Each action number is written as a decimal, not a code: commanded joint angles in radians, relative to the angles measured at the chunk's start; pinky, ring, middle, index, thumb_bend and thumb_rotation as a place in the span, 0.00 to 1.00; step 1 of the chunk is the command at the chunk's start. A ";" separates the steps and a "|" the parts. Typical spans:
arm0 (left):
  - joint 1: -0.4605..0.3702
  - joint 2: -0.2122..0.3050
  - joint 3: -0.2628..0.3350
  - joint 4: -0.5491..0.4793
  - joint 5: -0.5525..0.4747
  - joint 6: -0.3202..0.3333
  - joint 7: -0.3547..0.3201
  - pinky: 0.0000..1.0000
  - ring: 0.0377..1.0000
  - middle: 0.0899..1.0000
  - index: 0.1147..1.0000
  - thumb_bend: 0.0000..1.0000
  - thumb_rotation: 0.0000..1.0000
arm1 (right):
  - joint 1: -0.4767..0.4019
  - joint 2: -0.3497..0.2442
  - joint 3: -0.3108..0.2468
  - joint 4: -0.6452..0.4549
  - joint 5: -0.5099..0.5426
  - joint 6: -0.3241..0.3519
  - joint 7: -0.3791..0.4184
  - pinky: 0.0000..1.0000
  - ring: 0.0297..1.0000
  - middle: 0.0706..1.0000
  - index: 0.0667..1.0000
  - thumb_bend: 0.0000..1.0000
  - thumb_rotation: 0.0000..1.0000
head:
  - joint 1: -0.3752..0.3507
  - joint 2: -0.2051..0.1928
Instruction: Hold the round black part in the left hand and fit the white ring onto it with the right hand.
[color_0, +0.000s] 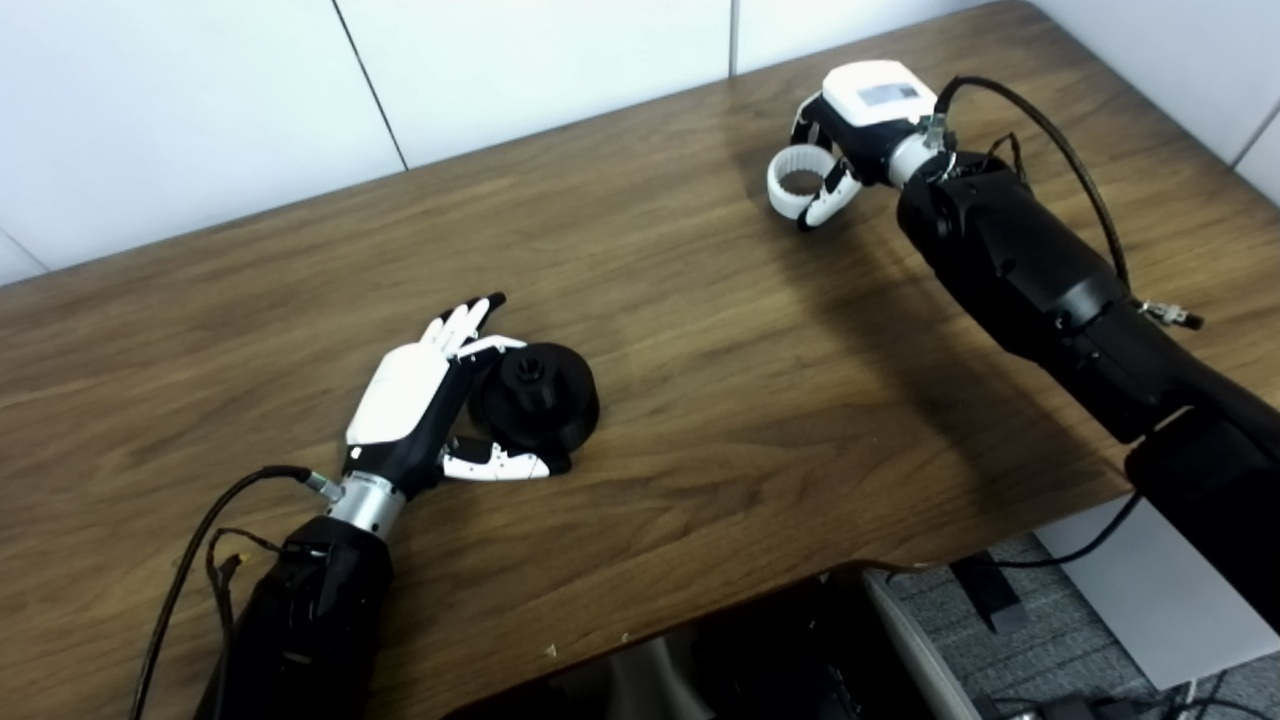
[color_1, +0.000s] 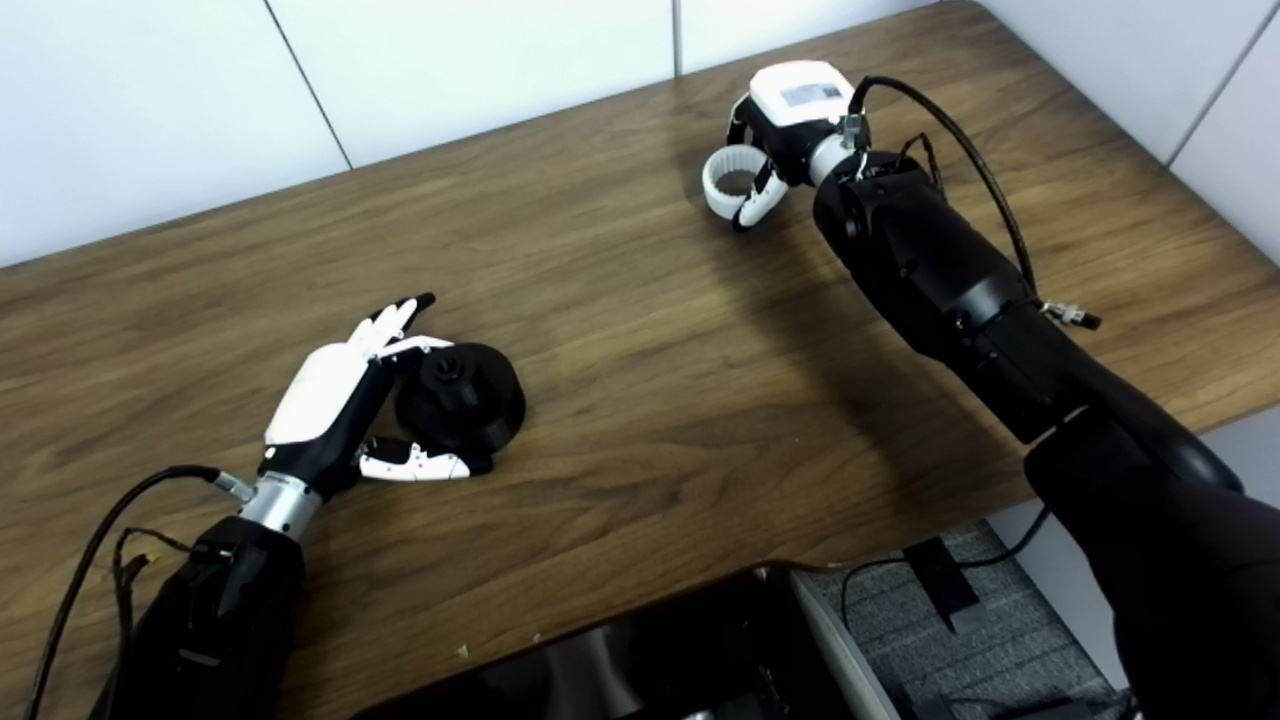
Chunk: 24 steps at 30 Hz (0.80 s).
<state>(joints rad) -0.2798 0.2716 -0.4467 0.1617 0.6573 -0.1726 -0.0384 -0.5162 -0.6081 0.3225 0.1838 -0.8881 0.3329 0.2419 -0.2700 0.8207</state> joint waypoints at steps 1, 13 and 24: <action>0.002 0.008 -0.012 0.007 0.037 0.011 -0.023 1.00 1.00 1.00 0.63 1.00 0.43 | -0.041 -0.029 -0.028 -0.042 -0.006 -0.007 -0.009 1.00 0.69 0.52 0.60 0.75 0.22 | 0.001 0.000; 0.000 0.007 -0.013 0.011 0.039 0.005 -0.020 1.00 1.00 1.00 0.63 1.00 0.43 | -0.056 -0.042 -0.048 -0.088 -0.023 -0.005 0.022 1.00 0.67 0.51 0.60 0.73 0.25 | 0.001 0.001; -0.003 0.006 -0.012 0.014 0.036 0.009 -0.024 1.00 1.00 1.00 0.63 1.00 0.43 | -0.072 -0.052 -0.087 -0.151 -0.021 -0.011 0.036 0.99 0.67 0.51 0.60 0.74 0.26 | 0.003 0.001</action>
<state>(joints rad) -0.2802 0.2698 -0.4472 0.1619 0.6575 -0.1715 -0.0389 -0.5235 -0.6336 0.2607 0.0726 -0.9000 0.3328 0.3014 -0.2684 0.8207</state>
